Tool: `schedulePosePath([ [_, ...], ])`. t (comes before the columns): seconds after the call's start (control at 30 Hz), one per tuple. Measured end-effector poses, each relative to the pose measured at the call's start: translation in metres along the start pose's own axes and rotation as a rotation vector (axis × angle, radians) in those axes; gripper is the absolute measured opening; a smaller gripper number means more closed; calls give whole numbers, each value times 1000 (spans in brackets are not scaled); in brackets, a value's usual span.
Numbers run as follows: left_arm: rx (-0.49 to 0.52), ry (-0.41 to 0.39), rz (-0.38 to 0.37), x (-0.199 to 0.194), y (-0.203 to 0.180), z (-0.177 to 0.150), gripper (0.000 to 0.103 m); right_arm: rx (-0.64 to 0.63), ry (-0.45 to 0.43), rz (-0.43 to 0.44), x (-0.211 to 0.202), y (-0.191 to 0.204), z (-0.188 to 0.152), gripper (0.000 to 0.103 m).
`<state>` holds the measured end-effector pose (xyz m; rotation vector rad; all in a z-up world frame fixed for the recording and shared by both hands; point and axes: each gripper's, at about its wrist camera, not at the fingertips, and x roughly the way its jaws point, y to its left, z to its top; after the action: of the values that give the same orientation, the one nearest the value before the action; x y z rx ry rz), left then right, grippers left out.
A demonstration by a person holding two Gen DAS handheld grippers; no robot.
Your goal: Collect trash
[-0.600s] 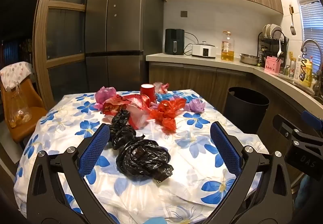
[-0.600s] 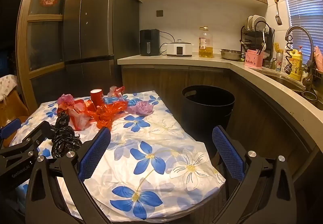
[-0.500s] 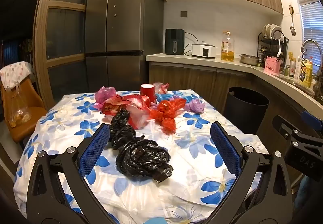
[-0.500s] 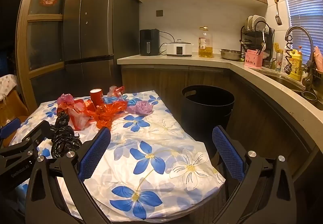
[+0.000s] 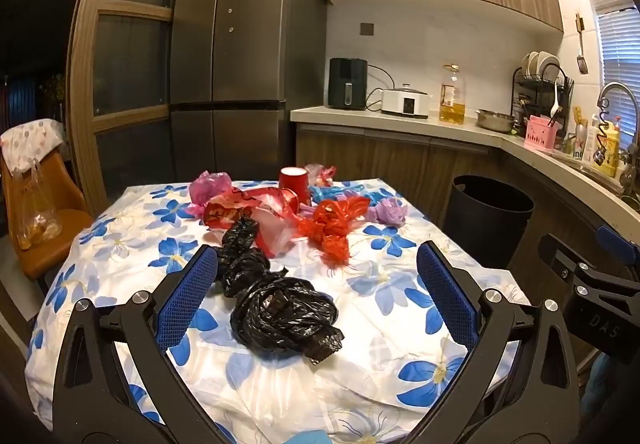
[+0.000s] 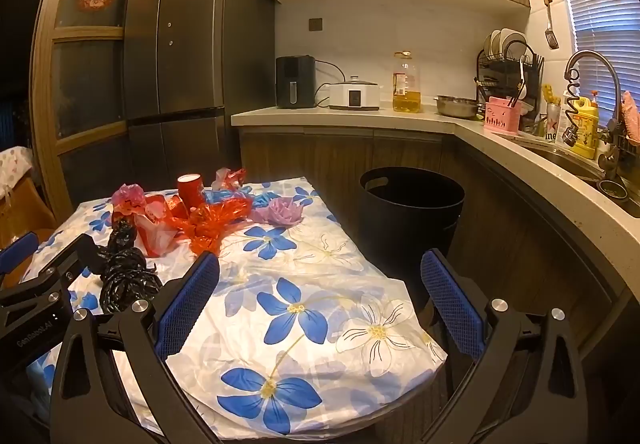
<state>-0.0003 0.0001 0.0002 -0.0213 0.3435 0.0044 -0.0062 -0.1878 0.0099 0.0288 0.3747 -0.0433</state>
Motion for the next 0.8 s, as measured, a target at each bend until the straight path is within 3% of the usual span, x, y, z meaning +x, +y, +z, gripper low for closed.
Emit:
schedulePosePath([
  [0.8,-11,-2,1,0,3,3,98,-2,1,-11,1,1,3,98],
])
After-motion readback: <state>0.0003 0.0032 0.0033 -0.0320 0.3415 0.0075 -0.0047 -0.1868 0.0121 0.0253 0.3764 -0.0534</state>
